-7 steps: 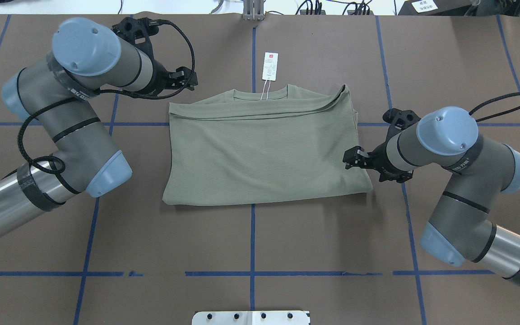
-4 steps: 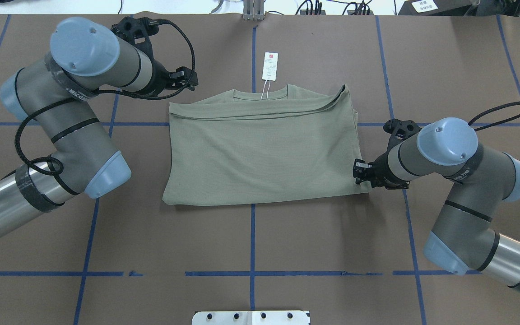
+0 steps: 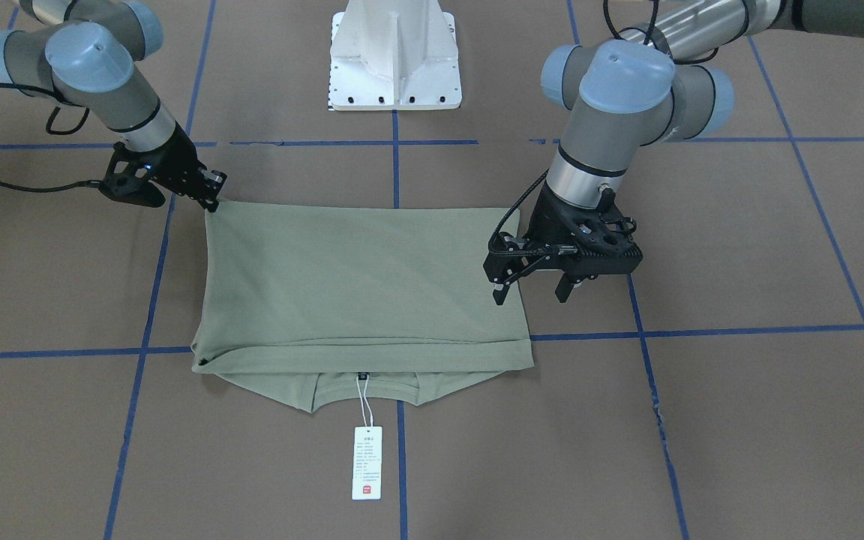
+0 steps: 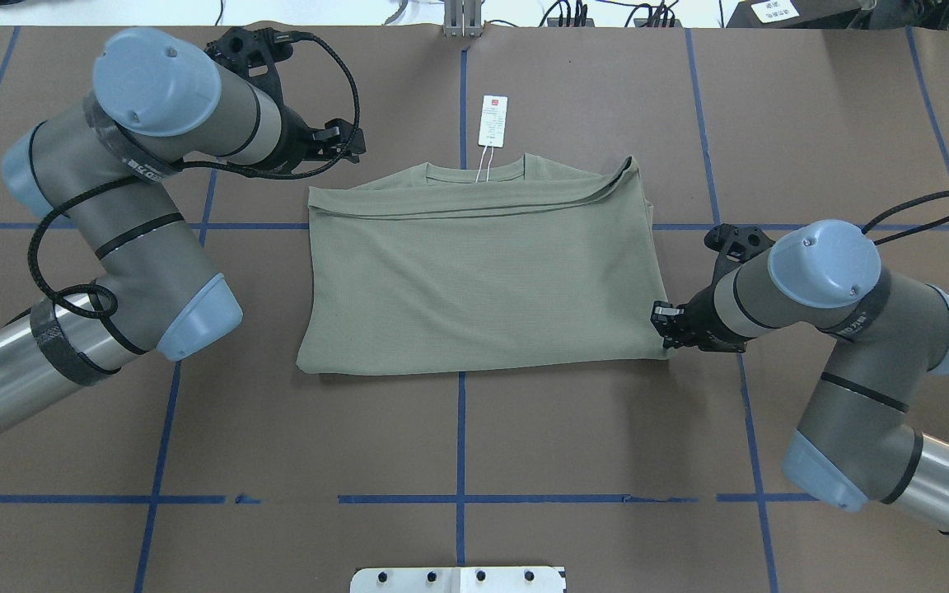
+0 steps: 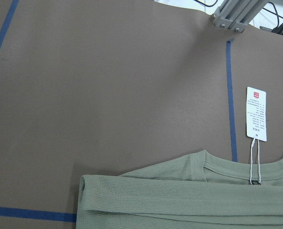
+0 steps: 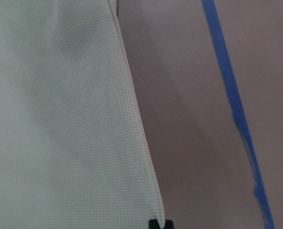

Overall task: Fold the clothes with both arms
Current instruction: 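Drag the folded shirt with the right gripper toward the robot, rotating it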

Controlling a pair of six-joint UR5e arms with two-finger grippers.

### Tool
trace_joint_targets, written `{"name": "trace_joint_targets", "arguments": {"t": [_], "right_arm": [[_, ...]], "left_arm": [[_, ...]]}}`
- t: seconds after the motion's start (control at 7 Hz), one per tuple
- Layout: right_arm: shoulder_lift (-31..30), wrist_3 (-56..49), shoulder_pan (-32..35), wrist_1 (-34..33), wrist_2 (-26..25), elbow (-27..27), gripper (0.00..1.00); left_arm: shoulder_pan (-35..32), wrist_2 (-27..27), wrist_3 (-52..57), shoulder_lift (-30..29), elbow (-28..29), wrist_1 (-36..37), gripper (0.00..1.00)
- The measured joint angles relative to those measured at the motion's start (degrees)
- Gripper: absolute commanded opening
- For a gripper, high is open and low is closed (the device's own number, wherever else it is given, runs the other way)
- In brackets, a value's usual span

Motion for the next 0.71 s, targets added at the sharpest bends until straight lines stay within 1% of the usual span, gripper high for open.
{"name": "trace_joint_targets", "arguments": {"t": [0.14, 0.43, 0.57, 0.71], "right_arm": [[-4.5, 1.2, -2.9, 0.0, -0.1, 4.5, 0.0], [-10.0, 6.6, -13.4, 0.0, -0.5, 8.9, 0.0], [-12.5, 9.1, -19.2, 0.0, -0.7, 10.6, 0.36], [-15.0, 12.0, -25.0, 0.0, -0.7, 12.0, 0.99]], "left_arm": [[0.0, 0.1, 0.0, 0.2, -0.1, 0.0, 0.99], [0.0, 0.3, 0.2, 0.5, -0.2, -0.1, 0.99], [0.0, 0.4, 0.3, 0.5, -0.2, -0.1, 0.99], [0.1, 0.6, 0.4, 0.6, -0.2, -0.1, 0.99]]}}
